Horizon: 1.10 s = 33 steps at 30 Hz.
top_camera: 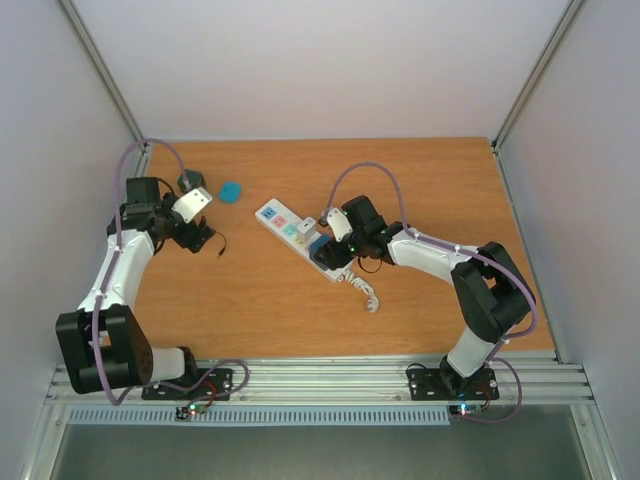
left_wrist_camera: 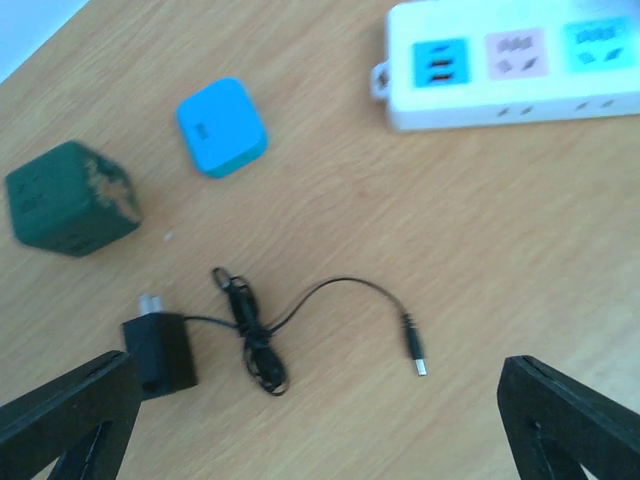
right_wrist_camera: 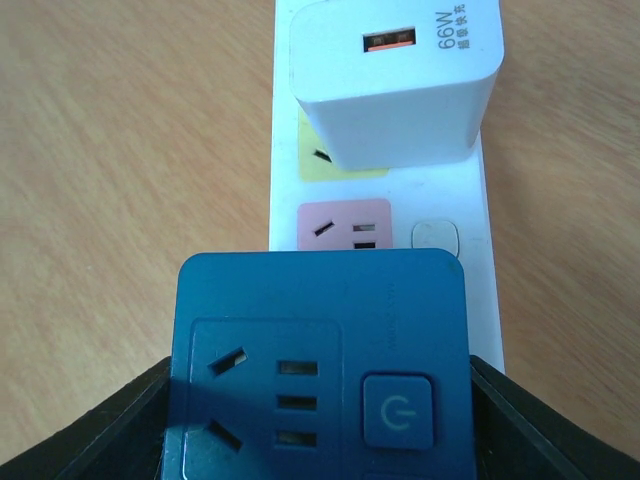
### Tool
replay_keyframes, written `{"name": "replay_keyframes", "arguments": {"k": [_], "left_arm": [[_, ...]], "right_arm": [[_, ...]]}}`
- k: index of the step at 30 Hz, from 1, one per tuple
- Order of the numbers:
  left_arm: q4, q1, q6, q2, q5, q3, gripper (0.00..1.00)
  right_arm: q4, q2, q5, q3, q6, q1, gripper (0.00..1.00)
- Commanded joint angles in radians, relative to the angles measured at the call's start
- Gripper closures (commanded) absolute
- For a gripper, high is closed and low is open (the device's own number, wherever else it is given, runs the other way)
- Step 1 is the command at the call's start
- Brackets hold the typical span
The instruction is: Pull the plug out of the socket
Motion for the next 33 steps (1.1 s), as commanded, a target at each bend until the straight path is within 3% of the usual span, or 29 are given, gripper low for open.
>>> {"name": "replay_keyframes", "arguments": {"k": [1, 5, 17, 26, 33], "left_arm": [[-0.114, 0.003, 0.094, -0.043, 0.216, 0.01, 0.01], [-0.181, -0.014, 0.175, -0.029, 0.284, 0.012, 0.02], [-0.287, -0.161, 0.319, 0.091, 0.339, 0.015, 0.23], [-0.098, -0.299, 0.055, 0.182, 0.221, -0.008, 0.42], [-0.041, -0.401, -0.266, 0.231, 0.036, -0.005, 0.48]], "right_arm": [[-0.06, 0.016, -0.144, 0.018, -0.058, 0.011, 0.42], [-0.086, 0.013, -0.177, 0.014, -0.11, 0.027, 0.43], [-0.136, -0.033, -0.2, -0.058, -0.28, 0.066, 0.45], [-0.136, -0.067, -0.195, -0.11, -0.312, 0.066, 0.44], [-0.138, -0.077, -0.189, -0.094, -0.271, 0.067, 0.34]]}}
